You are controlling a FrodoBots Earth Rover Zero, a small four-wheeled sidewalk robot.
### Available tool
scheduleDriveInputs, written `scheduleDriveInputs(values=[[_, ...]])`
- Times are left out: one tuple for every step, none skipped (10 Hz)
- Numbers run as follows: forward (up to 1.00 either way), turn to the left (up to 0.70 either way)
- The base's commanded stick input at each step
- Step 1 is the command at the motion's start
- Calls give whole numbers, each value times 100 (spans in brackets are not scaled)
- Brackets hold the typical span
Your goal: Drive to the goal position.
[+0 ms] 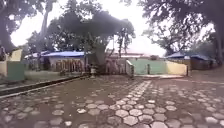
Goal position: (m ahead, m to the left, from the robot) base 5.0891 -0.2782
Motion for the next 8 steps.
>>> scheduleDriveInputs(values=[[70, 0], [70, 0], [70, -10], [70, -14], [70, -14], [70, -12], [70, -8], [70, 0]])
